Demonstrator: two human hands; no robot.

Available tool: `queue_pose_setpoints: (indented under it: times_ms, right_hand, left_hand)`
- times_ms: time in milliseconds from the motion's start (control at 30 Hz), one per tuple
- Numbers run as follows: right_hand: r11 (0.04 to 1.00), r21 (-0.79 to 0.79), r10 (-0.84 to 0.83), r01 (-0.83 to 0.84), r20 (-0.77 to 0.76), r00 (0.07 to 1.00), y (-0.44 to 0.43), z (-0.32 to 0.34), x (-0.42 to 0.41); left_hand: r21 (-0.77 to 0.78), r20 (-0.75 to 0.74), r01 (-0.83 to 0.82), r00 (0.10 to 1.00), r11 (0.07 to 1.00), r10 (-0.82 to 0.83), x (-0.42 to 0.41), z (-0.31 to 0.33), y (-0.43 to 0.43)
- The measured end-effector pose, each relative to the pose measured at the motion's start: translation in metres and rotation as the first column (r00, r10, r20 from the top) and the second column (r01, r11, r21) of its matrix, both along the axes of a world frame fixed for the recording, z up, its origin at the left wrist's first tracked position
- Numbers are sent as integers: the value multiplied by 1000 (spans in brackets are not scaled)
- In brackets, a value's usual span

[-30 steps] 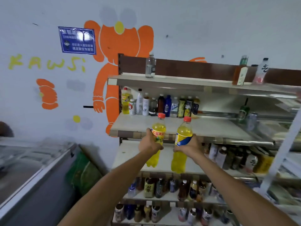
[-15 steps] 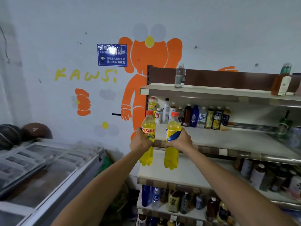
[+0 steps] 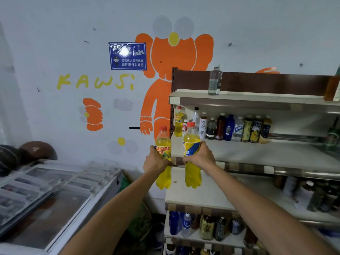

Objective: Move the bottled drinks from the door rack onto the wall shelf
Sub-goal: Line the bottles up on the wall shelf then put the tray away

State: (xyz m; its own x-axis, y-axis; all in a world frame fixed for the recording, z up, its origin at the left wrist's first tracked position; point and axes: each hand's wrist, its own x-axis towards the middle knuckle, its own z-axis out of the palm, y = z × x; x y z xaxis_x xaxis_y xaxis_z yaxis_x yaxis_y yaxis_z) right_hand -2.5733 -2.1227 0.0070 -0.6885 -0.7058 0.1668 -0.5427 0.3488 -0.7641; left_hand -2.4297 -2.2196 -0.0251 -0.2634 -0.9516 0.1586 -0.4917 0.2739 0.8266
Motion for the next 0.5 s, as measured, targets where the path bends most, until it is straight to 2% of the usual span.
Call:
queue_pose_setpoints:
  times_ms: [500]
  right_hand:
    - [999, -34, -6, 7, 15, 1000, -128, -6, -76]
  left_hand:
    - [-29, -21, 22, 1000, 999, -22, -78, 11, -119]
